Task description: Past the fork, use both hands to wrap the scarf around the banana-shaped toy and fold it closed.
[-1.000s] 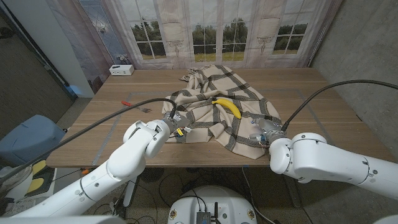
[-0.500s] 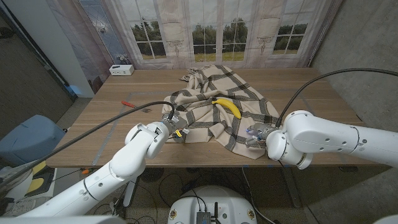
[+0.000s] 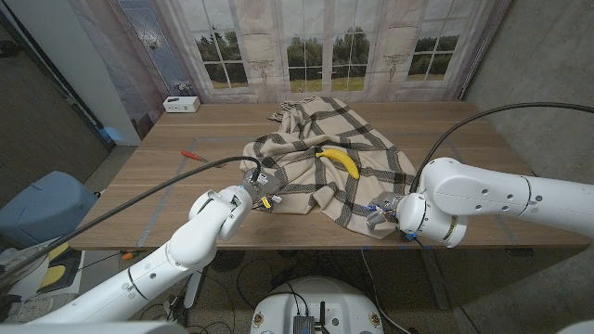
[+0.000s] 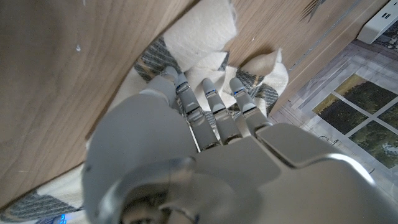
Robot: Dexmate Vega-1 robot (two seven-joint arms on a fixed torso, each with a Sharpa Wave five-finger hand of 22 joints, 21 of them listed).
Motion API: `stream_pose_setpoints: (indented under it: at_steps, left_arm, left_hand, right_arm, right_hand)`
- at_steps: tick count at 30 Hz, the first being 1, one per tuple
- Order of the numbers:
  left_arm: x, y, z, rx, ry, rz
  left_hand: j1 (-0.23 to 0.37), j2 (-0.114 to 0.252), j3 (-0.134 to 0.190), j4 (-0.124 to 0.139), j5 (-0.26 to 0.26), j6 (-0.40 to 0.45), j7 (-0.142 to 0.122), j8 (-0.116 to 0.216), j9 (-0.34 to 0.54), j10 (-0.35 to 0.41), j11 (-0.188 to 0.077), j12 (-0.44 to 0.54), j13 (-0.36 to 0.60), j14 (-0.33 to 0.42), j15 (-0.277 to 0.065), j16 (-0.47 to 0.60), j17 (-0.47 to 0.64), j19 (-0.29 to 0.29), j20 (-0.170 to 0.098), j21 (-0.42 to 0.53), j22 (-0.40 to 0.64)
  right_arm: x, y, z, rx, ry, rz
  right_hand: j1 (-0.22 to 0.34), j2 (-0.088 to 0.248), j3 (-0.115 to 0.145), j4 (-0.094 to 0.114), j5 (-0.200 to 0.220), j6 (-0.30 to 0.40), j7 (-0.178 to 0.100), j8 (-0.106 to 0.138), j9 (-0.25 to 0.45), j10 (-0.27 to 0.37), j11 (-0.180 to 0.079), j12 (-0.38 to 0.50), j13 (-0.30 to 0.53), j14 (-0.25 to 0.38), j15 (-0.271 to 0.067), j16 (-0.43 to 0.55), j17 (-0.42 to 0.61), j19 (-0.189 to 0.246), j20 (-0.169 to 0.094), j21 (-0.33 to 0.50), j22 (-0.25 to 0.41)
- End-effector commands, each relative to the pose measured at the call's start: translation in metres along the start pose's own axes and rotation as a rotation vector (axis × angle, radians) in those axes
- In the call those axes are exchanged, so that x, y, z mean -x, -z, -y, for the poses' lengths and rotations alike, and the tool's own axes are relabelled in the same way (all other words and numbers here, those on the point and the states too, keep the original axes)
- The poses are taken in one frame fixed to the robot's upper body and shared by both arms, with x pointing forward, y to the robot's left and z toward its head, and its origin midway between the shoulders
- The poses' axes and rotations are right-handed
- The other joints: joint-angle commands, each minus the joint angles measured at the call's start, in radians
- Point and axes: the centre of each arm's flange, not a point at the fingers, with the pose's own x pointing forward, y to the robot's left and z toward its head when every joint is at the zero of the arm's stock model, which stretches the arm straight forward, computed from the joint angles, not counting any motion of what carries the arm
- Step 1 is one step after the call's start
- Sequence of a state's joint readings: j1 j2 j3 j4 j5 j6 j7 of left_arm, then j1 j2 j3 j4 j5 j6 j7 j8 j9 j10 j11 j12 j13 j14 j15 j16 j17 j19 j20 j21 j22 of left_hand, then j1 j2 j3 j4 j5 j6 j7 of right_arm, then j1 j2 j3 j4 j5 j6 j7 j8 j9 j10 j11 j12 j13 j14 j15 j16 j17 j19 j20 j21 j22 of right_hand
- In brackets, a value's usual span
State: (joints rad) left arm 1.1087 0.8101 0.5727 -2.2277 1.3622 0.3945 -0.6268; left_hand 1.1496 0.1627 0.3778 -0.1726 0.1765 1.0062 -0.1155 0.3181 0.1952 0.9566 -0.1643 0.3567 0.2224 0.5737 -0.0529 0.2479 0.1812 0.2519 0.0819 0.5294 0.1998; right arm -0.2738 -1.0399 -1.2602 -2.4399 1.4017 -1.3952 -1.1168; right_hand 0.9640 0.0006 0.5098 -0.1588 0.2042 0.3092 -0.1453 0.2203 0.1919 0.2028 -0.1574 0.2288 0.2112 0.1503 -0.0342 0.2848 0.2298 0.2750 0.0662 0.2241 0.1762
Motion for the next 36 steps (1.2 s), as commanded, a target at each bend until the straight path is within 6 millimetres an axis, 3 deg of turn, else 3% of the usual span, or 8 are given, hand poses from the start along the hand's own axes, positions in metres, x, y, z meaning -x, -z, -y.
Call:
stream_pose_setpoints:
  at_steps: [1, 3, 9, 13, 15, 16, 20, 36]
  left_arm:
    - [0.000, 0.005, 0.006, 0.015, -0.077, -0.026]
    - [0.002, 0.006, 0.004, 0.025, -0.091, -0.031]
    - [0.008, 0.015, 0.000, 0.117, -0.171, -0.049]
    - [0.013, 0.023, -0.008, 0.151, -0.240, -0.084]
    - [0.014, 0.025, -0.009, 0.156, -0.251, -0.088]
    - [0.015, 0.027, -0.012, 0.164, -0.269, -0.098]
    - [0.016, 0.029, -0.014, 0.162, -0.291, -0.117]
    - [0.028, 0.030, -0.022, 0.164, -0.391, -0.134]
  left_hand:
    - [0.027, 0.006, 0.014, 0.000, 0.004, 0.006, 0.013, 0.003, 0.005, 0.024, -0.008, 0.014, 0.017, 0.030, -0.166, 0.013, 0.006, 0.012, -0.008, 0.008, 0.001]
    - [0.030, 0.006, 0.014, 0.002, 0.004, 0.004, 0.017, 0.002, 0.006, 0.036, -0.009, 0.020, 0.023, 0.042, -0.166, 0.017, 0.008, 0.012, -0.008, 0.008, 0.001]
    - [0.043, 0.003, 0.013, 0.003, 0.006, 0.013, 0.035, 0.007, 0.009, 0.065, -0.016, 0.039, 0.046, 0.094, -0.168, 0.041, 0.018, 0.019, -0.011, 0.014, 0.000]
    - [0.052, 0.003, 0.017, 0.001, 0.010, 0.013, 0.047, 0.007, 0.010, 0.064, -0.010, 0.044, 0.057, 0.114, -0.170, 0.047, 0.020, 0.021, -0.010, 0.016, 0.000]
    - [0.052, 0.004, 0.018, 0.002, 0.011, 0.014, 0.051, 0.008, 0.011, 0.063, -0.006, 0.045, 0.061, 0.120, -0.168, 0.049, 0.021, 0.021, -0.010, 0.016, -0.001]
    - [0.054, 0.004, 0.018, 0.003, 0.011, 0.015, 0.053, 0.008, 0.011, 0.064, -0.003, 0.047, 0.064, 0.128, -0.170, 0.053, 0.022, 0.021, -0.011, 0.017, -0.001]
    - [0.057, 0.003, 0.019, 0.004, 0.014, 0.017, 0.059, 0.009, 0.012, 0.066, 0.005, 0.054, 0.074, 0.140, -0.170, 0.056, 0.025, 0.024, -0.013, 0.019, -0.001]
    - [0.091, 0.001, 0.008, -0.002, 0.026, 0.033, 0.076, 0.020, 0.022, 0.072, 0.017, 0.085, 0.125, 0.174, -0.181, 0.094, 0.067, 0.030, -0.023, 0.029, 0.000]
  right_arm:
    - [-0.020, 0.003, -0.016, 0.048, 0.118, 0.007]
    - [-0.027, 0.005, -0.022, 0.046, 0.153, 0.002]
    - [-0.046, 0.011, -0.037, 0.062, 0.226, -0.022]
    - [-0.055, 0.019, -0.046, 0.066, 0.323, -0.034]
    - [-0.056, 0.021, -0.047, 0.060, 0.356, -0.035]
    - [-0.056, 0.025, -0.050, 0.063, 0.442, -0.034]
    - [-0.055, 0.031, -0.053, 0.063, 0.597, -0.044]
    - [-0.043, 0.041, -0.043, -0.008, 0.935, -0.125]
  right_hand:
    - [0.032, 0.011, -0.034, -0.004, 0.011, 0.107, 0.004, 0.027, 0.001, 0.098, -0.002, 0.026, 0.008, 0.135, -0.096, 0.093, 0.059, 0.103, -0.041, 0.030, 0.007]
    - [0.050, 0.008, -0.055, -0.005, 0.018, 0.154, 0.009, 0.035, 0.000, 0.146, 0.030, 0.041, 0.014, 0.185, -0.124, 0.139, 0.092, 0.135, -0.050, 0.038, 0.008]
    - [0.078, -0.012, -0.106, -0.003, 0.048, 0.241, 0.018, 0.042, 0.001, 0.245, 0.058, 0.085, 0.034, 0.252, -0.157, 0.227, 0.165, 0.152, -0.061, 0.034, 0.010]
    - [0.202, -0.013, -0.150, -0.013, 0.082, 0.390, 0.002, 0.061, 0.010, 0.388, 0.044, 0.187, 0.086, 0.355, -0.191, 0.371, 0.300, 0.206, -0.084, 0.042, 0.014]
    - [0.298, -0.008, -0.177, -0.017, 0.078, 0.501, -0.002, 0.092, 0.023, 0.449, 0.023, 0.260, 0.131, 0.425, -0.196, 0.465, 0.405, 0.240, -0.090, 0.054, 0.020]
    - [0.352, 0.005, -0.191, -0.012, 0.071, 0.567, 0.000, 0.121, 0.034, 0.507, 0.041, 0.315, 0.165, 0.472, -0.197, 0.520, 0.475, 0.261, -0.097, 0.067, 0.026]
    - [0.426, 0.054, -0.221, 0.007, 0.032, 0.772, 0.045, 0.274, 0.102, 0.698, 0.040, 0.492, 0.295, 0.617, -0.196, 0.606, 0.641, 0.336, -0.121, 0.130, 0.048]
    - [0.445, 0.019, -0.207, -0.003, 0.030, 0.825, 0.063, 0.300, 0.072, 0.805, 0.085, 0.477, 0.272, 0.747, -0.195, 0.631, 0.739, 0.448, -0.091, 0.227, 0.072]
